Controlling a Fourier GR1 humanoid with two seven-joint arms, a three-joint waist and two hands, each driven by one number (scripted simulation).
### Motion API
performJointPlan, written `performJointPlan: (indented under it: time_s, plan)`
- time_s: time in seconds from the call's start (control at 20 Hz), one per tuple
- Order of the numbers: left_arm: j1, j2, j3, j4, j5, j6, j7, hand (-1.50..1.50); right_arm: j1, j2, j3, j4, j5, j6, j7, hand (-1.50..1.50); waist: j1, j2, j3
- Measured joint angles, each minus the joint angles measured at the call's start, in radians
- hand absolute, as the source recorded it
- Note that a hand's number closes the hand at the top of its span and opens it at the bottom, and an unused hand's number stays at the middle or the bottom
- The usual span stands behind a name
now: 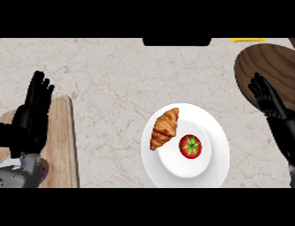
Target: Pick the tomato from the plate and place it in the bowl
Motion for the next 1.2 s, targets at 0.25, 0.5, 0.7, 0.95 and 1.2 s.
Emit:
performJointPlan:
  time_s: [0.25,0.5,0.7,0.95,1.2]
  plan:
    - [-0.015,-0.005,-0.036,0.025,-0.019,-0.056,-0.016,0.0,-0.002,0.069,0.158,-0.001,0.104,-0.022,0.145,1.5,-0.003,-0.007,-0.002]
    - [-0.019,-0.005,-0.073,0.042,-0.02,-0.097,-0.003,0.0,0.034,0.106,0.21,0.01,0.323,-0.23,0.21,-1.5,-0.041,-0.018,-0.006]
    - [-0.019,-0.024,-0.098,0.051,-0.023,-0.114,-0.014,0.0,0.132,0.284,0.266,-0.011,0.385,-0.425,0.089,-1.5,-0.038,-0.017,-0.001]
    - [-0.041,-0.05,-0.104,0.085,-0.035,-0.136,-0.029,0.0,0.233,0.355,0.364,-0.12,0.552,-0.577,0.059,-1.5,-0.027,-0.016,0.0]
    - [-0.047,-0.058,-0.093,0.096,-0.033,-0.16,-0.046,0.0,0.268,0.326,0.369,-0.258,0.79,-0.584,0.309,-1.5,-0.023,-0.017,-0.001]
